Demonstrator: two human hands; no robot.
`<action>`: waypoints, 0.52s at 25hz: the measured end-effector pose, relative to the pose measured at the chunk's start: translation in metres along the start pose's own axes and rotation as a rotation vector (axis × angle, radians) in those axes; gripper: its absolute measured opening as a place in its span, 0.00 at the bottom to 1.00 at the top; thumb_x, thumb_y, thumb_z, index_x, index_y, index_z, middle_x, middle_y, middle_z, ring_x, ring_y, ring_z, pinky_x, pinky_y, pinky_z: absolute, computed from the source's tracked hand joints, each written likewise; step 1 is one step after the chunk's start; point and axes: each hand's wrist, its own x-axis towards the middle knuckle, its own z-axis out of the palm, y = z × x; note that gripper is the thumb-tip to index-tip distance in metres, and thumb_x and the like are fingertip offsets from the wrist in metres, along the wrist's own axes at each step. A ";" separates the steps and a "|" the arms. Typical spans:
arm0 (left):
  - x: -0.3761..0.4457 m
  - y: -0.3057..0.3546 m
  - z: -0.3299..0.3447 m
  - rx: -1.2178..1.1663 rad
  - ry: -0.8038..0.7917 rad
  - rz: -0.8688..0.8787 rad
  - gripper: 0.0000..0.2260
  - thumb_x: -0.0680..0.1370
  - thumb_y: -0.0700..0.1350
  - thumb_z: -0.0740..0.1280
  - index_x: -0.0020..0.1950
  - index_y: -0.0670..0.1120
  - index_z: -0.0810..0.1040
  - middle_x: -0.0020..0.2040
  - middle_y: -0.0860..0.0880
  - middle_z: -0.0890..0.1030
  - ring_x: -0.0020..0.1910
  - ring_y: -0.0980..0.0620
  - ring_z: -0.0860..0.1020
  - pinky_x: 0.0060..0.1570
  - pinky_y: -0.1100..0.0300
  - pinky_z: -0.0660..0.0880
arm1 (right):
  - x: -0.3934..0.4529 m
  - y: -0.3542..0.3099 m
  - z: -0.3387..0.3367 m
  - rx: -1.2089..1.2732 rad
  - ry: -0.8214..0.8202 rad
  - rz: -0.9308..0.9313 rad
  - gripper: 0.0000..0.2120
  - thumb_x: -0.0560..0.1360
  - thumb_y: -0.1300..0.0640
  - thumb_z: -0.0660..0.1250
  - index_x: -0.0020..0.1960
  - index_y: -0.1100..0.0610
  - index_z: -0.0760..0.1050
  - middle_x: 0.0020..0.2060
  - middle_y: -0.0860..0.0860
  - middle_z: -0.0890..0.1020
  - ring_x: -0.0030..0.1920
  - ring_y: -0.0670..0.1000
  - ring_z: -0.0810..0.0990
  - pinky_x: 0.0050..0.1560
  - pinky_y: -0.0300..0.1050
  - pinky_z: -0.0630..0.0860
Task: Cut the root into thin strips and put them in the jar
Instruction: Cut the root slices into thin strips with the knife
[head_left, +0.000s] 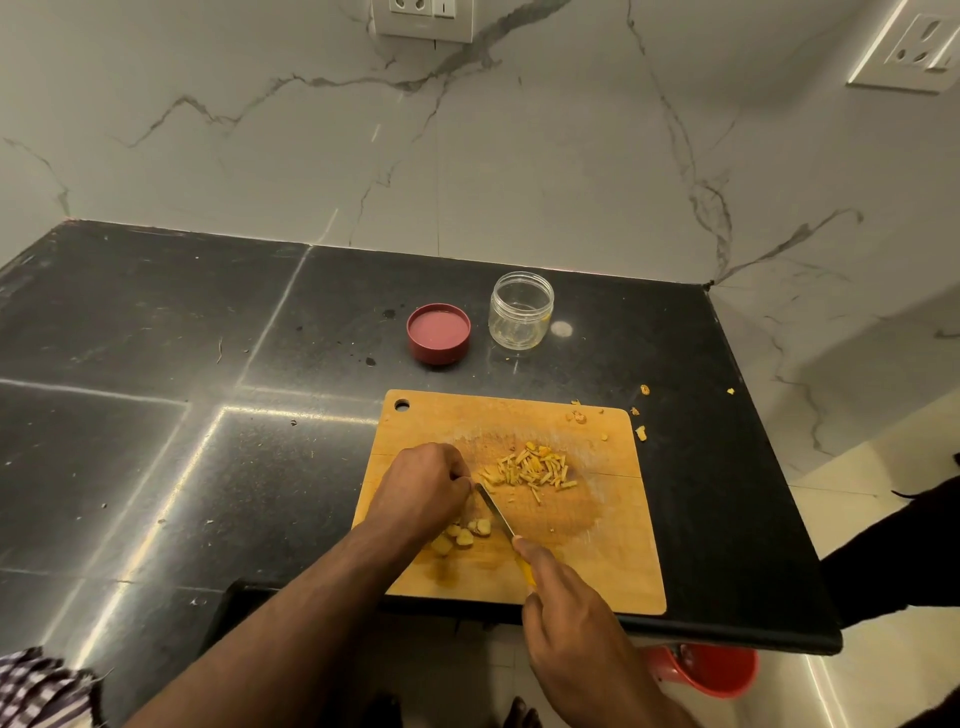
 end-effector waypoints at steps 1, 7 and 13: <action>0.001 0.000 -0.001 0.003 -0.009 0.004 0.05 0.79 0.44 0.68 0.51 0.49 0.84 0.45 0.52 0.82 0.42 0.56 0.78 0.37 0.63 0.75 | -0.002 0.002 -0.001 -0.008 0.014 0.002 0.23 0.83 0.54 0.54 0.76 0.42 0.57 0.65 0.41 0.71 0.58 0.41 0.73 0.55 0.31 0.69; 0.008 -0.004 -0.016 -0.015 -0.103 0.015 0.13 0.80 0.39 0.65 0.59 0.49 0.84 0.59 0.51 0.83 0.53 0.55 0.79 0.46 0.66 0.75 | 0.000 0.004 -0.007 0.032 0.068 -0.016 0.23 0.83 0.55 0.55 0.75 0.40 0.58 0.62 0.38 0.71 0.58 0.38 0.73 0.52 0.24 0.66; 0.005 -0.014 -0.031 -0.019 -0.075 0.009 0.12 0.81 0.39 0.65 0.59 0.49 0.84 0.61 0.50 0.83 0.57 0.54 0.79 0.47 0.66 0.72 | 0.007 0.002 -0.004 -0.019 -0.012 -0.035 0.23 0.83 0.53 0.53 0.76 0.40 0.56 0.68 0.40 0.68 0.60 0.40 0.72 0.58 0.33 0.69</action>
